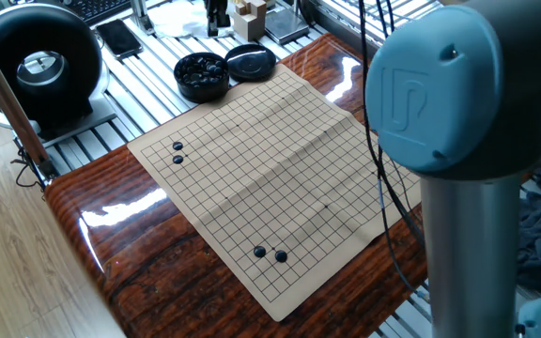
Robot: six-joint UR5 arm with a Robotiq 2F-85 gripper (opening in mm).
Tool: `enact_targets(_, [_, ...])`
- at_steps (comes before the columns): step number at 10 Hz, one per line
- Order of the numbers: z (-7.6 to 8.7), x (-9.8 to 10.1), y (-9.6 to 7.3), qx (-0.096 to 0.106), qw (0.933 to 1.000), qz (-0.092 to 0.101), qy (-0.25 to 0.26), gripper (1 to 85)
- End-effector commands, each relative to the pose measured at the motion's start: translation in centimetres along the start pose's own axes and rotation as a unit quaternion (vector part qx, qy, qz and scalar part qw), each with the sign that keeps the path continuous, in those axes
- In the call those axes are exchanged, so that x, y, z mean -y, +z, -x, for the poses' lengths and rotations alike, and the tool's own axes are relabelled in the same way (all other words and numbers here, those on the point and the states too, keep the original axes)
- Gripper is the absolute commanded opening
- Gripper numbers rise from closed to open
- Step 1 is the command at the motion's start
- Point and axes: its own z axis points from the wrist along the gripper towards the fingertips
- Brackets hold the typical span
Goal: Play the first move as black on the 3-4 point in the upper right corner of the Go board
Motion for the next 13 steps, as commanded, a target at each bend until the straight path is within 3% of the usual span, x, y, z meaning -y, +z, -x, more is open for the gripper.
enact_targets(1, [-0.3,-0.1,0.2,0.0,0.9993,0.006,-0.036,41.3])
enact_targets(2, [-0.1,-0.1,0.2,0.004,0.9994,0.005,-0.034,41.3])
enact_targets(4, [0.4,-1.2,0.1,0.013,0.9989,0.026,-0.036,42.7])
enact_targets(5, [1.2,-1.2,0.1,0.028,0.9988,0.026,-0.032,45.0])
enact_targets(7, [-0.3,-1.6,0.1,0.001,0.9991,0.035,-0.023,45.0])
enact_targets(10, [-1.2,-2.7,0.0,-0.018,0.998,0.056,-0.025,46.7])
enact_targets(13, [-1.0,-2.3,0.1,-0.013,0.998,0.055,-0.028,42.3])
